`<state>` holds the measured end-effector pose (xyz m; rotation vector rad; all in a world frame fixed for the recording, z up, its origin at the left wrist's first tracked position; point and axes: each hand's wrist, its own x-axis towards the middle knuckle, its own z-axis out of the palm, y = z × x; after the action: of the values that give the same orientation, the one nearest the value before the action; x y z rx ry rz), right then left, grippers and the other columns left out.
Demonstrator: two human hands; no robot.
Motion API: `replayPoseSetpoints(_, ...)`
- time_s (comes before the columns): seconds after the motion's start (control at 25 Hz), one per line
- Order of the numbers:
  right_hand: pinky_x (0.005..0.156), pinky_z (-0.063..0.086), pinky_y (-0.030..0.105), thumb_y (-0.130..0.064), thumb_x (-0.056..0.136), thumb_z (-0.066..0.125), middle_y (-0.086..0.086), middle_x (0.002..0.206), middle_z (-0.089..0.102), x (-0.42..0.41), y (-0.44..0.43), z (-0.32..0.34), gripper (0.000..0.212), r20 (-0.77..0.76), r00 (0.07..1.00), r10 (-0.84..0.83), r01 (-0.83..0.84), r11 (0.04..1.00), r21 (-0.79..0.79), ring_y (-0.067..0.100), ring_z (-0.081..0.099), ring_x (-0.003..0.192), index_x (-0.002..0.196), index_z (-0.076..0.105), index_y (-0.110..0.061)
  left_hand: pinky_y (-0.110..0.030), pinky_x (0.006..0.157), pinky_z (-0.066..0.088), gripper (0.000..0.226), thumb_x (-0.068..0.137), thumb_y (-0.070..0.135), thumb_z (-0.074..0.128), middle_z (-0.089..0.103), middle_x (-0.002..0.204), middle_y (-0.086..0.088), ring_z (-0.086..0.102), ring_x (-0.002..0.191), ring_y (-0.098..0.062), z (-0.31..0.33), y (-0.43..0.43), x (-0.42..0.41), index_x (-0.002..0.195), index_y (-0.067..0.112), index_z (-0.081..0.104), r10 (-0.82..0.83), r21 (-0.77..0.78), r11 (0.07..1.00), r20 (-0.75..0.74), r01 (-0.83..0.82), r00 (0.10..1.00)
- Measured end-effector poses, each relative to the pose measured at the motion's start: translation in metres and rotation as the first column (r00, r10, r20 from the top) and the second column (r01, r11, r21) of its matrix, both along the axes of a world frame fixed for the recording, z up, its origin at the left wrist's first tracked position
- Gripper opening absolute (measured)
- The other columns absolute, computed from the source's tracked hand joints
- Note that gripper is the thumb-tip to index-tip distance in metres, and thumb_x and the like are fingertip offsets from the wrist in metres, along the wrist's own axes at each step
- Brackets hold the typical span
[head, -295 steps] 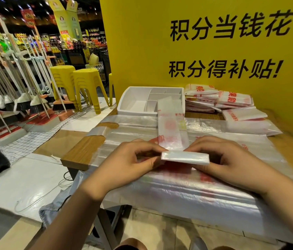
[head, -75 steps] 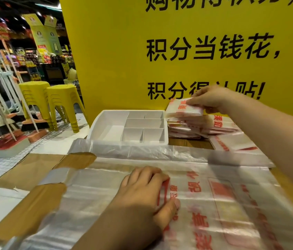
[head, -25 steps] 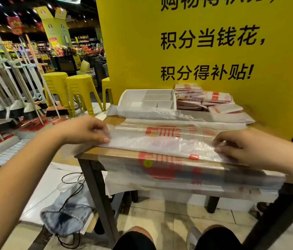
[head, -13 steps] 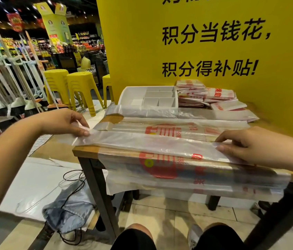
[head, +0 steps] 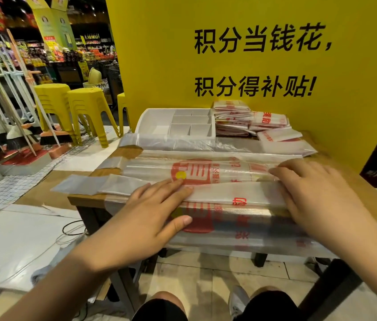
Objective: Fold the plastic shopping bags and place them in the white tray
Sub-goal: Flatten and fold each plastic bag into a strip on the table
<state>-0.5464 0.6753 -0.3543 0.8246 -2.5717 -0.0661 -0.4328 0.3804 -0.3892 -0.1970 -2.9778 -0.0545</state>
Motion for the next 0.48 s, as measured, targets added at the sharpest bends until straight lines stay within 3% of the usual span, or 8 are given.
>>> replayPoseSetpoints(0.08, 0.107, 0.041, 0.045, -0.039, 0.1, 0.043, 0.003, 0.143, 0.053, 0.021, -0.019, -0.015, 0.044, 0.046, 0.989, 0.141, -0.133, 0.98, -0.15, 0.027, 0.049, 0.132, 0.14, 0.054, -0.025, -0.031, 0.122, 0.001, 0.073, 0.09, 0.075, 0.002, 0.004, 0.166, 0.016, -0.002, 0.152, -0.005, -0.005, 0.003, -0.003, 0.156, 0.046, 0.005, -0.008, -0.03, 1.0, -0.019, 0.007, 1.0)
replayPoseSetpoints(0.2, 0.115, 0.034, 0.046, -0.065, 0.098, 0.019, 0.004, 0.154, 0.043, 0.041, -0.045, -0.034, 0.066, 0.196, 0.957, 0.213, -0.191, 0.974, -0.124, 0.027, 0.038, 0.143, 0.148, 0.045, -0.031, -0.028, 0.119, 0.0, 0.07, 0.091, 0.076, 0.004, 0.007, 0.166, 0.016, -0.001, 0.152, -0.007, -0.006, 0.003, -0.006, 0.155, 0.049, 0.006, -0.008, 0.001, 1.0, -0.016, 0.008, 1.0)
replayPoseSetpoints(0.32, 0.121, 0.015, 0.039, -0.077, 0.087, 0.0, -0.003, 0.164, 0.022, 0.036, -0.035, -0.039, 0.081, 0.282, 0.95, 0.137, -0.115, 0.989, -0.093, 0.022, 0.019, 0.152, 0.155, 0.023, -0.04, -0.031, 0.122, -0.006, 0.066, 0.088, 0.078, -0.001, -0.006, 0.163, 0.023, -0.012, 0.151, -0.004, -0.004, -0.009, 0.0, 0.151, 0.058, -0.005, 0.04, 0.012, 0.999, 0.007, -0.04, 0.999)
replayPoseSetpoints(0.48, 0.123, 0.0, 0.032, -0.081, 0.077, -0.016, -0.009, 0.166, -0.001, 0.027, 0.008, -0.039, 0.083, 0.284, 0.958, -0.025, 0.035, 0.999, -0.032, 0.014, -0.002, 0.153, 0.153, -0.006, -0.05, -0.036, 0.124, -0.005, 0.068, 0.079, 0.085, -0.011, -0.014, 0.162, 0.023, -0.014, 0.152, -0.01, -0.001, -0.042, 0.011, 0.144, 0.066, -0.011, 0.205, 0.03, 0.978, 0.022, -0.206, 0.979)
